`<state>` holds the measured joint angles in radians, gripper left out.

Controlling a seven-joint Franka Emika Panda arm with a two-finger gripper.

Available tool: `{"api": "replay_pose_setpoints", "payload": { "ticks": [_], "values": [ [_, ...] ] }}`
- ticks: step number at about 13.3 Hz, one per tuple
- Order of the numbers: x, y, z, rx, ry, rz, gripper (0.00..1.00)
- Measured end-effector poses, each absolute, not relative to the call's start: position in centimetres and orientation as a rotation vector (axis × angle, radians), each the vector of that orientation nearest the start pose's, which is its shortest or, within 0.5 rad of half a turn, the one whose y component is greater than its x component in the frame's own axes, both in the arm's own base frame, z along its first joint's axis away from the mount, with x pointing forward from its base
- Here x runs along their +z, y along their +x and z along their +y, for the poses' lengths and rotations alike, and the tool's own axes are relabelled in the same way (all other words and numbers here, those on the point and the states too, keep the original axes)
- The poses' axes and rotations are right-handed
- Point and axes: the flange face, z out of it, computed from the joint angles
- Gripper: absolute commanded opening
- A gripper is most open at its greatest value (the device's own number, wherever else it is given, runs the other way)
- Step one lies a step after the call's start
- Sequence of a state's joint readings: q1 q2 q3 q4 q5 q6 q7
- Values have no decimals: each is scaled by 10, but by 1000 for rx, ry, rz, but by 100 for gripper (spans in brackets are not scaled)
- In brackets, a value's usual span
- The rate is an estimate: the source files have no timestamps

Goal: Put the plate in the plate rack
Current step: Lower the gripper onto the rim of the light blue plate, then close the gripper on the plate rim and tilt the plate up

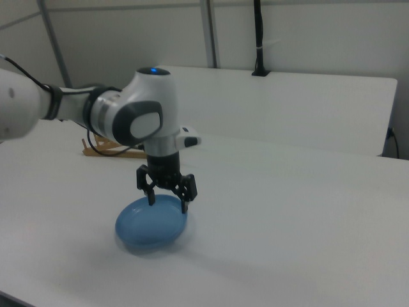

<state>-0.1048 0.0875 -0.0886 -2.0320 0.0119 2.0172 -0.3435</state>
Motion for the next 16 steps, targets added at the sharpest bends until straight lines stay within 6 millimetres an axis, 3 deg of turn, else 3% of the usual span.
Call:
{"api": "replay_pose_setpoints", "payload": {
  "ticks": [4,6,9,13,14,16],
  "values": [
    [344,560,-108,186,-3107,-178,97],
    [331,563,-108,201,-3111,-128,85],
    [318,563,-108,236,-3111,-63,83],
    [300,568,-106,228,-3121,18,41],
    [302,569,-106,222,-3123,52,22],
    [304,570,-103,214,-3125,83,1]
  ]
}}
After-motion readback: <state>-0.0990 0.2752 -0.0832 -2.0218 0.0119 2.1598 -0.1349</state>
